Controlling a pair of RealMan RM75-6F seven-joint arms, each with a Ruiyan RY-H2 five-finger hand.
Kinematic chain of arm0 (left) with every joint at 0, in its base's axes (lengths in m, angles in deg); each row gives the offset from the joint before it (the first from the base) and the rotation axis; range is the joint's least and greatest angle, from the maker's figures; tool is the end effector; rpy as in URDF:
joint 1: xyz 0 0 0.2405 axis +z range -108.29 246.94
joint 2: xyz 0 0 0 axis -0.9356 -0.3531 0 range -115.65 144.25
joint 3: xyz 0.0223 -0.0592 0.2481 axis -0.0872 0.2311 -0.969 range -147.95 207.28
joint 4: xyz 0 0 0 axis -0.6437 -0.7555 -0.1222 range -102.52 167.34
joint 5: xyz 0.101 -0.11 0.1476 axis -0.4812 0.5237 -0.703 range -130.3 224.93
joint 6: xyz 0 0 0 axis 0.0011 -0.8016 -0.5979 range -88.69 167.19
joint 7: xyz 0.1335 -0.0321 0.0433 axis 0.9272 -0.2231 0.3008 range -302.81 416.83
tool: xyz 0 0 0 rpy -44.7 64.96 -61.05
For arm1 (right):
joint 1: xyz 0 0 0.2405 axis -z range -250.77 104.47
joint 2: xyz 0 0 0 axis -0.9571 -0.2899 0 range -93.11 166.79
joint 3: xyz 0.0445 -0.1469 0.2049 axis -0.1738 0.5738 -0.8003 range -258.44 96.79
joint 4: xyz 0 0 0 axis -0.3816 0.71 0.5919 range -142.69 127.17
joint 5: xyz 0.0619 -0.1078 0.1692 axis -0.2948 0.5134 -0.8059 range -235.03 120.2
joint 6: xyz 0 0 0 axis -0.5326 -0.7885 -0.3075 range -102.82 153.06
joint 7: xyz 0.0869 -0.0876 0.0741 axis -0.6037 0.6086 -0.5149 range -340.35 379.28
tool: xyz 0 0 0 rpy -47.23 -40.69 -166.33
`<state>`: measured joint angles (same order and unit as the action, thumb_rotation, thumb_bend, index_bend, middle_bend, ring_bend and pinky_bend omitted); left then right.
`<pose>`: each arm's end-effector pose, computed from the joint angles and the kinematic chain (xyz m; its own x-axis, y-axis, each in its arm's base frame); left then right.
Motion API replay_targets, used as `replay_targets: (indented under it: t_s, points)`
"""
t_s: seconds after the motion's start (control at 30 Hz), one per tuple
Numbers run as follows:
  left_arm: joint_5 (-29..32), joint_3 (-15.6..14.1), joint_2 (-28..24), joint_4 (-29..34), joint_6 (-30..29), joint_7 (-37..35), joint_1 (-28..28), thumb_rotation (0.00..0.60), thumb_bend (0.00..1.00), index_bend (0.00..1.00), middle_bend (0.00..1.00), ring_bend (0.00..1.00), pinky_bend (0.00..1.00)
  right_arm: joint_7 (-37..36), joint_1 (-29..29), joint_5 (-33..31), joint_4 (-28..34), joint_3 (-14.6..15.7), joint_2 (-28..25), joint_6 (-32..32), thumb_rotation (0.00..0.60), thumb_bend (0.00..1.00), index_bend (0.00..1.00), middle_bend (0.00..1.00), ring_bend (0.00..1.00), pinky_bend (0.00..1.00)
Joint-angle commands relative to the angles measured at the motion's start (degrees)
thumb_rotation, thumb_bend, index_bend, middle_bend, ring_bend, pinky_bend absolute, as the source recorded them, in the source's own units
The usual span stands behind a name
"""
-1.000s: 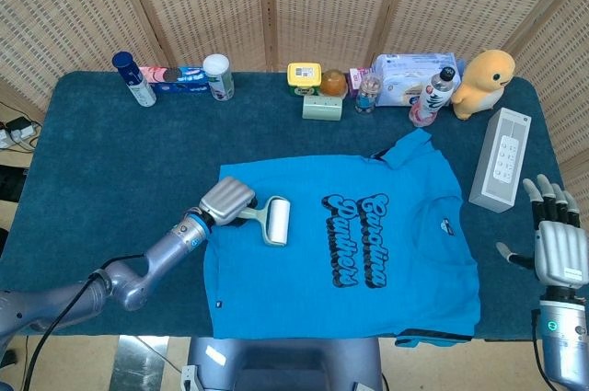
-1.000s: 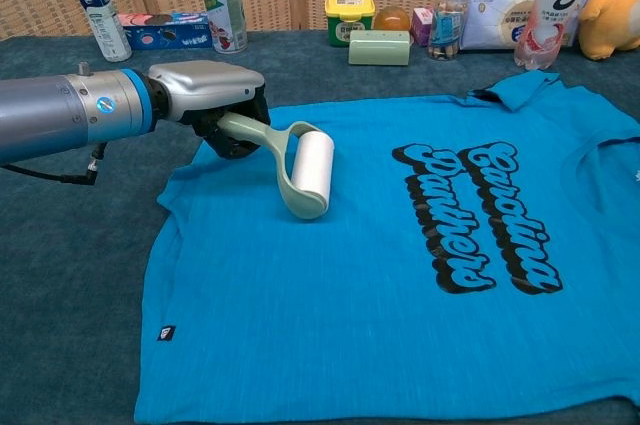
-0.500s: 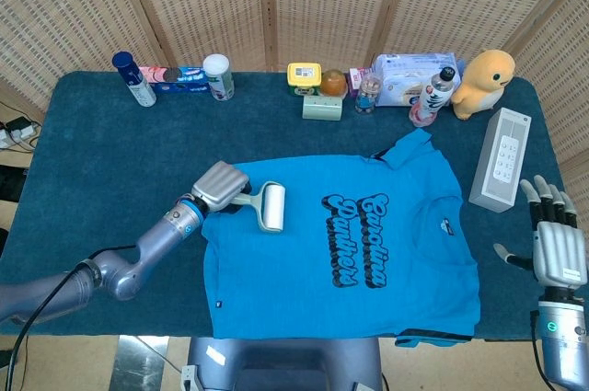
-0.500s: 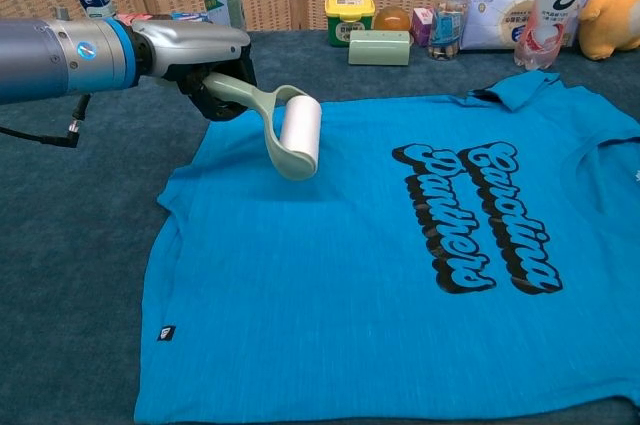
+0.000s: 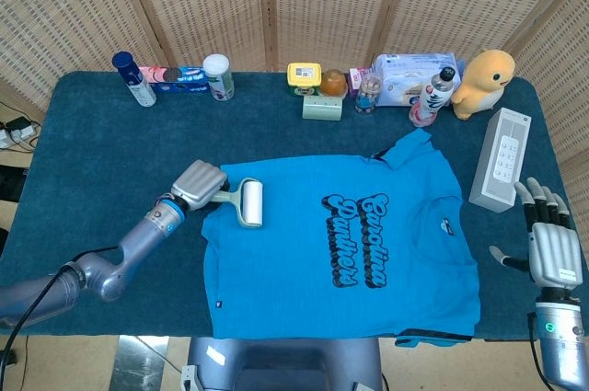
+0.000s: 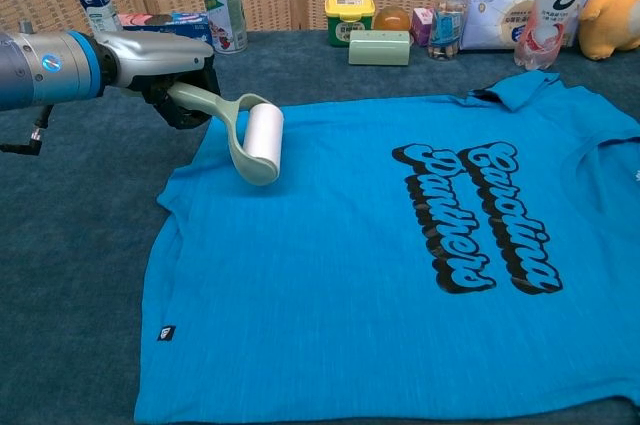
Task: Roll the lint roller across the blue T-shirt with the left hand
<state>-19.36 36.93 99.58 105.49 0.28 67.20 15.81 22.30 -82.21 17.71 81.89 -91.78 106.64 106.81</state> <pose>-0.1450 0.3979 -0.0115 0.6145 0.3236 0.7195 0.7563 -0.5013 -0.4205 -0.3126 -0.2310 0.1541 0.3502 0.0946 0.9319 -0.9341 0.1097 0.3398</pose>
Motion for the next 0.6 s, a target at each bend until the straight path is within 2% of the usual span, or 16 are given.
replay_targets:
  t_s: [0.03,0.6]
  points:
    - [0.3,-0.1,0.5,-0.2,0.2,0.6,-0.3,0.6,1.0,0.95,0.87,0.89,1.0,0.0,0.0,0.0,0.0,0.0,0.0,0.0,0.6,0.0,0.06,0.0,0.0,0.0]
    - [11.4,0.4,4.9,-0.8,0.9,12.8,-4.5,0.6,1.0,0.95,0.87,0.89,1.0,-1.5,0.1,-1.1,0.4,-0.6,-1.1,-0.5,0.6,0.0,0.06,0.0,0.0,0.0]
